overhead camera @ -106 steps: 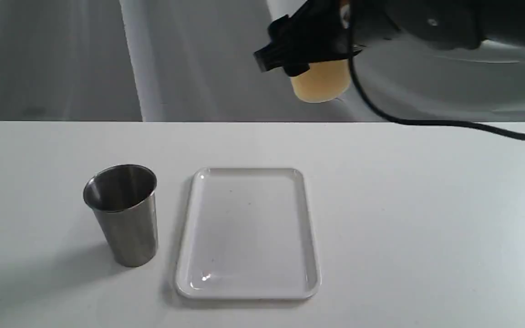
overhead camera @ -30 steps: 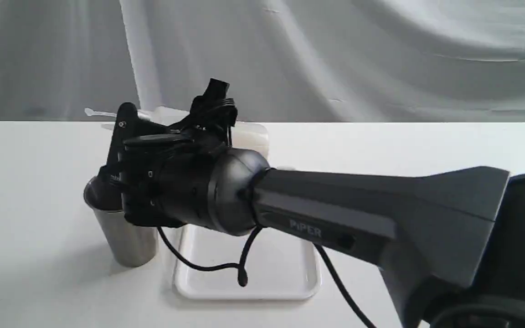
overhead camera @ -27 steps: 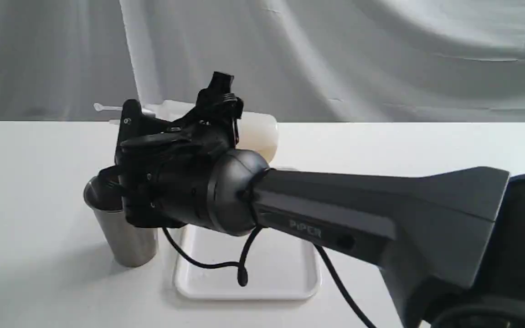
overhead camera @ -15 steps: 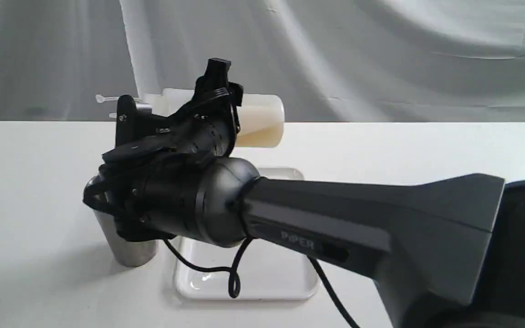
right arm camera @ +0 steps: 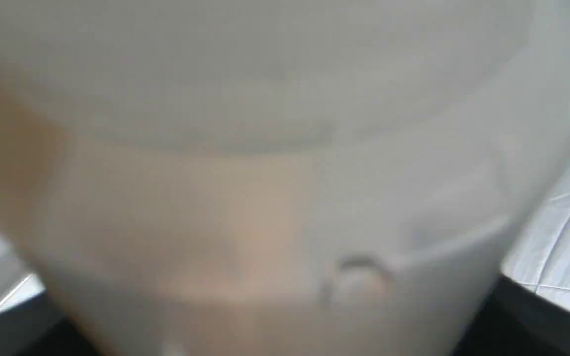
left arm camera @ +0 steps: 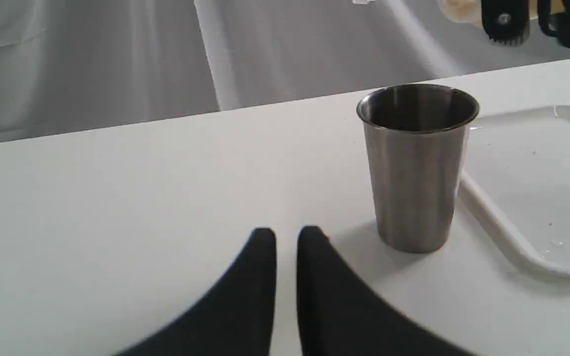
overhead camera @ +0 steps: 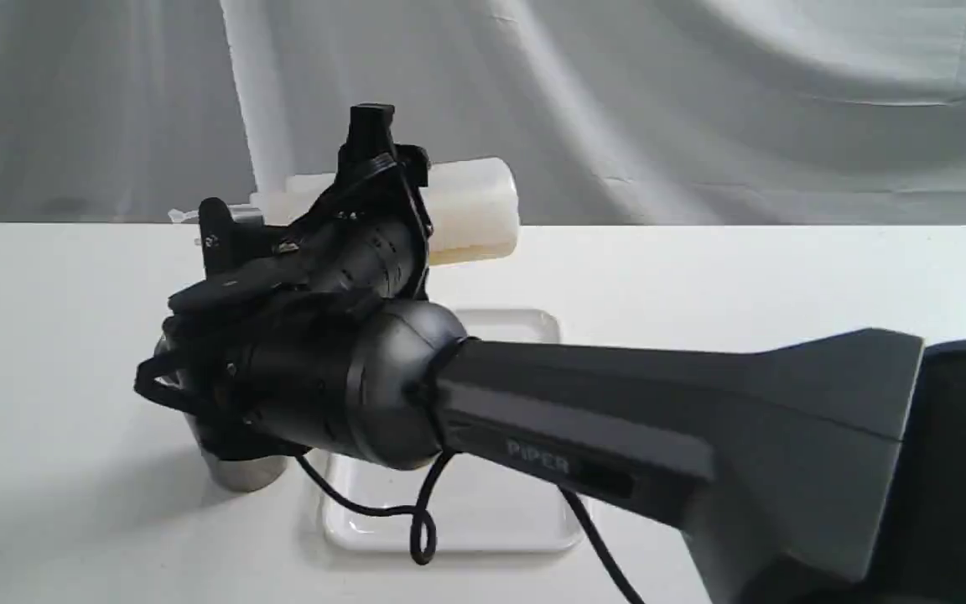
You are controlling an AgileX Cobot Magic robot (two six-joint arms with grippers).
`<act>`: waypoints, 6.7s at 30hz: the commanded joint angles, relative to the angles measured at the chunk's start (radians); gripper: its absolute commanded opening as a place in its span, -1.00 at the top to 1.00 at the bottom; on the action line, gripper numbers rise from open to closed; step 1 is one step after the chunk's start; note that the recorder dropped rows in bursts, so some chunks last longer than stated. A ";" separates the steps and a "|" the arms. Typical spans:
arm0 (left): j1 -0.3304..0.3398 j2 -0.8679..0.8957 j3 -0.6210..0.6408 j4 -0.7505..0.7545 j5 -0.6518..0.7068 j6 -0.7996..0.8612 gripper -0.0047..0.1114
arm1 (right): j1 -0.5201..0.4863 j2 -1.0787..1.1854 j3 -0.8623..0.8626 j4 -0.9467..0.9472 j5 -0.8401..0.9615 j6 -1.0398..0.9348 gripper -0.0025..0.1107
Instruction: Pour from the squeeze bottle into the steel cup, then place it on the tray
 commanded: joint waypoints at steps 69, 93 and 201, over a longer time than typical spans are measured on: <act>-0.003 -0.005 0.004 0.001 -0.007 -0.002 0.78 | 0.016 0.003 0.035 -0.254 0.047 -0.343 0.23; -0.003 -0.005 0.004 0.001 -0.007 -0.002 0.78 | 0.016 0.003 0.035 -0.306 0.047 -0.350 0.23; -0.003 -0.005 0.004 0.001 -0.007 -0.002 0.78 | -0.009 -0.364 0.035 0.061 -0.191 0.787 0.23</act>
